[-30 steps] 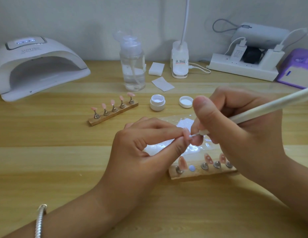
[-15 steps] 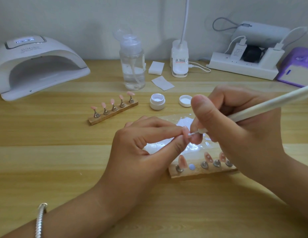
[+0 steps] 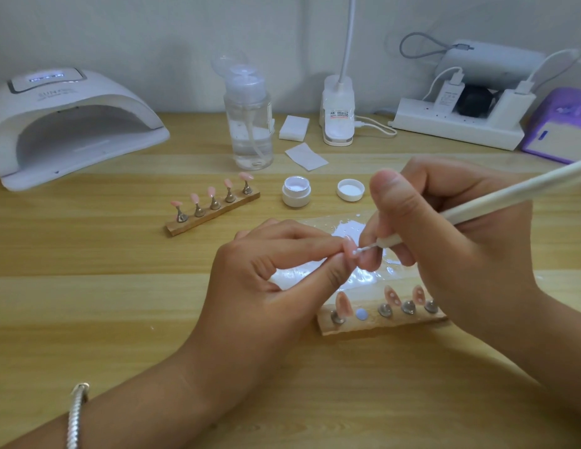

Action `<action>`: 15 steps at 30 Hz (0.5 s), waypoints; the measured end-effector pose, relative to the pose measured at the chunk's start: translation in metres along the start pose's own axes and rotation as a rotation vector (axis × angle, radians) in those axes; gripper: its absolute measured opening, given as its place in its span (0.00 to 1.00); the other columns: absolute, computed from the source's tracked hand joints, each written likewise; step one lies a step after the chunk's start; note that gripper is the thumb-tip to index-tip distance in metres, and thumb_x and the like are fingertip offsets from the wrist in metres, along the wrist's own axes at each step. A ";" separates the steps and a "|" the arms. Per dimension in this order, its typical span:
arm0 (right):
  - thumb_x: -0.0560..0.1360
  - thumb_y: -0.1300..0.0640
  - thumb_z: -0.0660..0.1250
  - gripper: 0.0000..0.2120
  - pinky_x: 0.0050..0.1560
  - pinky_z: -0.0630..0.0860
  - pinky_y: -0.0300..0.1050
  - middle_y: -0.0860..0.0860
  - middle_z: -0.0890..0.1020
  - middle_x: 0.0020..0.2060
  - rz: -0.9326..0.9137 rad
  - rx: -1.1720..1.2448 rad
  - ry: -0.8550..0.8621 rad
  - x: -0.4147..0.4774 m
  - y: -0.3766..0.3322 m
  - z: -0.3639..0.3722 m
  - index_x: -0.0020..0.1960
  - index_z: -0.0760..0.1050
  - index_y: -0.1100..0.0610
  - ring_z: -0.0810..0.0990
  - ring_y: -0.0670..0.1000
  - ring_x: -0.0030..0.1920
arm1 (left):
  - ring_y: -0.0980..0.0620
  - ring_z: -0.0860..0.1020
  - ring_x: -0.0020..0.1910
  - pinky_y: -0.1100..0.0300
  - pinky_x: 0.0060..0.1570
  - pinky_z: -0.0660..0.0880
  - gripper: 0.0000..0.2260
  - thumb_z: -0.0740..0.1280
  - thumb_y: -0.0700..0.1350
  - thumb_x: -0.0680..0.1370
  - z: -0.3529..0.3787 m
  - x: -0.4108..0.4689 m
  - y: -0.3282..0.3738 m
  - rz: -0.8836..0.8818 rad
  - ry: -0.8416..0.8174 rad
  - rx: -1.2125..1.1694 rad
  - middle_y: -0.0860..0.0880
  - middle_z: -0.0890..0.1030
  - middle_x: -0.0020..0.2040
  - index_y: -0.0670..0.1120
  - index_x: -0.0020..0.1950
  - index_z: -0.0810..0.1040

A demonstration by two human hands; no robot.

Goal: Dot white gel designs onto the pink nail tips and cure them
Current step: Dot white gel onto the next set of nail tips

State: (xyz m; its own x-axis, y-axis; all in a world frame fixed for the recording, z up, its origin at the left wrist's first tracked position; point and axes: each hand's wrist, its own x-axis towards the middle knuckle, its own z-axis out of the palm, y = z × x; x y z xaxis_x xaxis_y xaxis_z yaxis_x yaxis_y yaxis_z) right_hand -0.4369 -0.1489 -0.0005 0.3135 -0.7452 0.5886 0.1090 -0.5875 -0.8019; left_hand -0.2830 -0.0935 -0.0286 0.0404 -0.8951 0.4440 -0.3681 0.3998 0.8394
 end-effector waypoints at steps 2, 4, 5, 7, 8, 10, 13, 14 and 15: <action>0.80 0.61 0.64 0.17 0.28 0.71 0.33 0.48 0.77 0.23 -0.004 0.004 0.004 0.001 0.000 -0.001 0.33 0.71 0.54 0.79 0.46 0.23 | 0.51 0.83 0.51 0.38 0.55 0.73 0.04 0.73 0.48 0.74 0.000 0.000 0.000 0.000 -0.004 0.003 0.60 0.85 0.45 0.53 0.47 0.87; 0.80 0.62 0.64 0.17 0.27 0.70 0.31 0.51 0.77 0.23 -0.017 0.003 0.015 0.002 -0.001 -0.003 0.33 0.71 0.56 0.77 0.45 0.23 | 0.53 0.83 0.50 0.38 0.55 0.73 0.04 0.73 0.48 0.74 0.000 0.000 -0.001 -0.003 0.004 0.003 0.60 0.85 0.45 0.53 0.47 0.87; 0.80 0.62 0.64 0.17 0.27 0.70 0.31 0.51 0.76 0.23 -0.021 0.003 0.031 0.004 -0.002 -0.003 0.32 0.70 0.56 0.77 0.44 0.22 | 0.53 0.83 0.50 0.38 0.55 0.73 0.04 0.73 0.48 0.74 0.001 0.000 -0.001 -0.007 0.011 0.000 0.60 0.85 0.45 0.53 0.46 0.87; 0.79 0.59 0.65 0.19 0.26 0.69 0.34 0.51 0.75 0.22 -0.025 0.016 0.074 0.007 -0.004 -0.005 0.30 0.68 0.58 0.73 0.44 0.21 | 0.53 0.83 0.50 0.38 0.55 0.73 0.04 0.73 0.49 0.73 0.001 0.000 -0.001 -0.012 0.023 -0.011 0.60 0.85 0.44 0.54 0.46 0.87; 0.78 0.57 0.65 0.19 0.25 0.68 0.36 0.49 0.74 0.22 -0.030 0.029 0.090 0.008 -0.004 -0.006 0.30 0.67 0.59 0.72 0.44 0.20 | 0.53 0.83 0.49 0.38 0.55 0.73 0.03 0.73 0.49 0.73 0.001 0.000 -0.001 -0.012 0.026 -0.014 0.61 0.85 0.44 0.54 0.45 0.87; 0.77 0.55 0.67 0.20 0.24 0.66 0.39 0.47 0.73 0.22 -0.029 0.024 0.117 0.013 -0.005 -0.010 0.30 0.67 0.58 0.68 0.44 0.20 | 0.54 0.83 0.49 0.38 0.55 0.73 0.03 0.73 0.49 0.73 0.001 0.000 -0.001 -0.009 0.030 -0.012 0.61 0.85 0.44 0.54 0.45 0.87; 0.75 0.49 0.71 0.21 0.23 0.65 0.41 0.50 0.72 0.21 0.021 -0.092 0.100 0.023 -0.002 -0.020 0.31 0.70 0.60 0.68 0.50 0.20 | 0.55 0.83 0.49 0.40 0.55 0.74 0.03 0.73 0.48 0.74 0.001 0.000 -0.002 -0.009 0.030 -0.005 0.61 0.85 0.44 0.54 0.46 0.87; 0.76 0.47 0.71 0.22 0.24 0.66 0.40 0.51 0.72 0.21 0.048 -0.164 0.068 0.025 0.001 -0.023 0.32 0.72 0.61 0.69 0.50 0.20 | 0.55 0.83 0.49 0.42 0.55 0.74 0.03 0.73 0.48 0.74 0.001 0.000 -0.002 -0.012 0.028 -0.002 0.61 0.85 0.44 0.54 0.46 0.87; 0.77 0.45 0.69 0.23 0.25 0.67 0.38 0.50 0.73 0.21 0.083 -0.240 0.028 0.027 0.005 -0.027 0.32 0.74 0.61 0.70 0.49 0.21 | 0.55 0.83 0.49 0.47 0.56 0.75 0.03 0.74 0.47 0.74 0.001 -0.001 -0.003 -0.017 0.025 0.001 0.61 0.86 0.44 0.53 0.46 0.87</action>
State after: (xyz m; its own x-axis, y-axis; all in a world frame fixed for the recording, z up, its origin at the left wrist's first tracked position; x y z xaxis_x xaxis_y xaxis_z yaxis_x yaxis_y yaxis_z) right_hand -0.4532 -0.1804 0.0147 0.2856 -0.8007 0.5267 -0.1440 -0.5791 -0.8024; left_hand -0.2825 -0.0942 -0.0314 0.0696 -0.8968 0.4369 -0.3680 0.3840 0.8468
